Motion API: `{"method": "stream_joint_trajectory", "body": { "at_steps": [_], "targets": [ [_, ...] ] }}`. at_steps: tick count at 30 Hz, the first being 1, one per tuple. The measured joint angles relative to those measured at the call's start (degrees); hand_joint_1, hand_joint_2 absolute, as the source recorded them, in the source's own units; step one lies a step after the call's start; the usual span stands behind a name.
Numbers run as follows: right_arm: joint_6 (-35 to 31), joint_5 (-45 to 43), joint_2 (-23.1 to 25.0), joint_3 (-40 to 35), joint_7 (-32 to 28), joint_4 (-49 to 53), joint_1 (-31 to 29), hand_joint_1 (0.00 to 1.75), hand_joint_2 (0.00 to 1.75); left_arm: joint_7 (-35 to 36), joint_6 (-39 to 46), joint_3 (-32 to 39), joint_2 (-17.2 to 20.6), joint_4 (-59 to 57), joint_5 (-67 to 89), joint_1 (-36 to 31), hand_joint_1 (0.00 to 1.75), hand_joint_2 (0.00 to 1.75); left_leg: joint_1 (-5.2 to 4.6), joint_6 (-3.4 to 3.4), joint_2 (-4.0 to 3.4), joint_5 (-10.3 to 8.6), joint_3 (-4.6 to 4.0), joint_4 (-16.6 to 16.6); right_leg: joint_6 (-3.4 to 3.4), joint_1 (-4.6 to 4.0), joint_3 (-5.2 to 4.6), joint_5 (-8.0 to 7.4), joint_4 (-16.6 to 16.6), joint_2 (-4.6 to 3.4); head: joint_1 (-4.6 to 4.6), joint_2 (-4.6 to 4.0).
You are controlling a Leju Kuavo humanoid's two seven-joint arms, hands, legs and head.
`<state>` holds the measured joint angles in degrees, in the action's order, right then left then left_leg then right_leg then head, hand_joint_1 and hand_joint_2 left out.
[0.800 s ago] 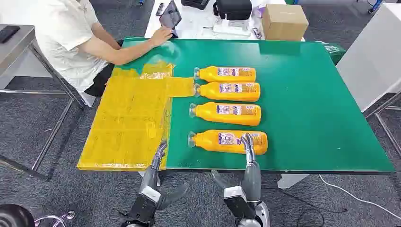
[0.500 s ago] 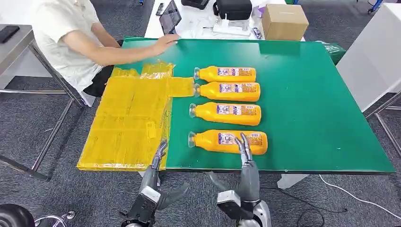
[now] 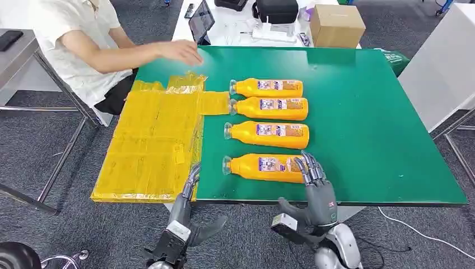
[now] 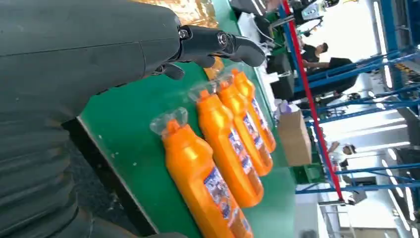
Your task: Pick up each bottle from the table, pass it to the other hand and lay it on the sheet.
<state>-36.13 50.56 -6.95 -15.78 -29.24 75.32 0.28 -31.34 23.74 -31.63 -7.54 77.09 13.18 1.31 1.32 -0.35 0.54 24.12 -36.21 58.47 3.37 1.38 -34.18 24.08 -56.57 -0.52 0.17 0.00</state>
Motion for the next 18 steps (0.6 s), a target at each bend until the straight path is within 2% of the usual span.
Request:
{"method": "stream_joint_trajectory", "body": {
  "at_steps": [8, 18],
  "targets": [
    [3.3, 2.7, -5.6, 0.7, 2.2, -5.7, -5.2, 0.00, 1.75, -1.0, -0.4, -0.5, -1.2, -0.8, -0.5, -1.2, 0.00, 1.75, -0.02, 0.01, 0.01, -0.01, -0.02, 0.0, 0.01, 0.01, 0.01, -0.01, 0.0, 0.00, 0.04, 0.00],
    [5.4, 4.1, -6.3, 0.3, 3.0, -13.2, -11.5, 0.00, 1.75, -1.8, -1.0, -1.7, -1.8, -1.3, -1.1, -2.8, 0.00, 1.75, -0.01, 0.02, 0.03, -0.03, -0.03, 0.0, 0.01, 0.00, 0.01, -0.01, 0.0, 0.01, 0.00, 0.00]
  ]
}}
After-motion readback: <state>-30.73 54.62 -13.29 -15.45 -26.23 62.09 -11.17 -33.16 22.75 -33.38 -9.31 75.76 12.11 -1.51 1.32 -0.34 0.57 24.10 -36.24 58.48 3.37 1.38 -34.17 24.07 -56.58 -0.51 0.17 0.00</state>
